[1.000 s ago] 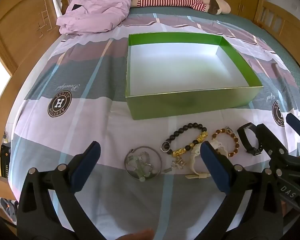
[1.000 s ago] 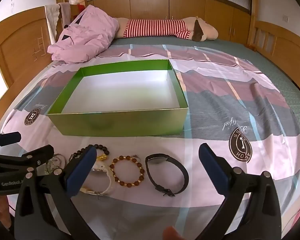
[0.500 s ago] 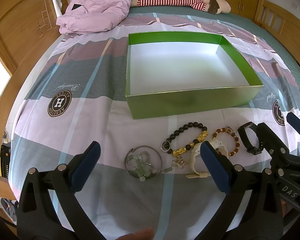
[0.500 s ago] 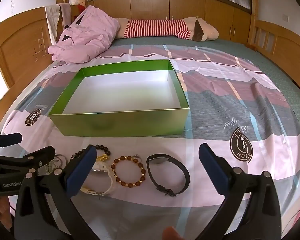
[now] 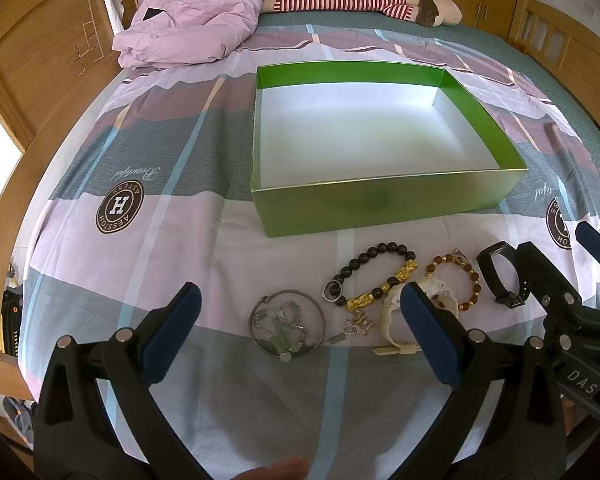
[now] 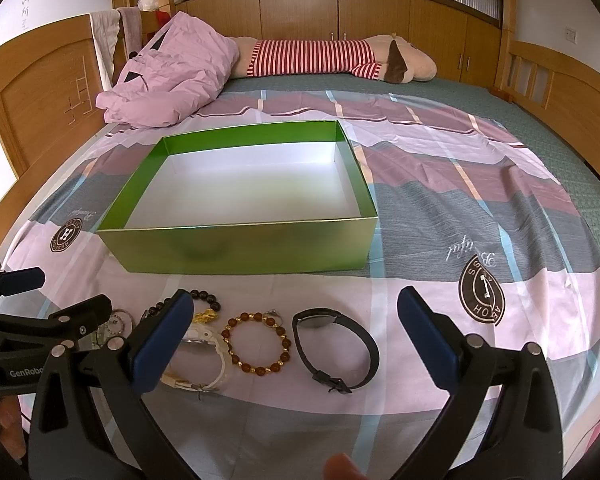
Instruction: Organize jewelry
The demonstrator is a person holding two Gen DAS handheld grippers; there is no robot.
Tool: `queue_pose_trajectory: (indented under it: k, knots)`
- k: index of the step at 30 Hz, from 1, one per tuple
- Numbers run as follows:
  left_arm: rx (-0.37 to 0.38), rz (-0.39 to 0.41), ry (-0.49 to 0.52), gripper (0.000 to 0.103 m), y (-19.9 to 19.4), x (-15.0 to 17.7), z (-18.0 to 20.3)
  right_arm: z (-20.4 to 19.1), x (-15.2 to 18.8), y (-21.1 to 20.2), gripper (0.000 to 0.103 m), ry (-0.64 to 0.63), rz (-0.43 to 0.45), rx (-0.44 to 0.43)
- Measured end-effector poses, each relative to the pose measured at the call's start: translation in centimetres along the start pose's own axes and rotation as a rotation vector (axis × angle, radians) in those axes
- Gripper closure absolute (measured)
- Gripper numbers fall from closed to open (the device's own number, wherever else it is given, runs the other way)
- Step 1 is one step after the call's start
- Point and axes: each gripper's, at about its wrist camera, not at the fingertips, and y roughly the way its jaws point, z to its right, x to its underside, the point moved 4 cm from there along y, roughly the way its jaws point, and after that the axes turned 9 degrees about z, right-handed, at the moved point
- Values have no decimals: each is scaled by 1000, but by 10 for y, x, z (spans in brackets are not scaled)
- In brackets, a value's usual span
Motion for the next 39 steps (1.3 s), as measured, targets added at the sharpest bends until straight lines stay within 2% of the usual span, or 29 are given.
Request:
queue_pose_trajectory:
  k: [39]
  knots:
    - [-6, -4, 8, 2, 2, 5, 2, 3, 0, -5, 1, -4, 8, -1]
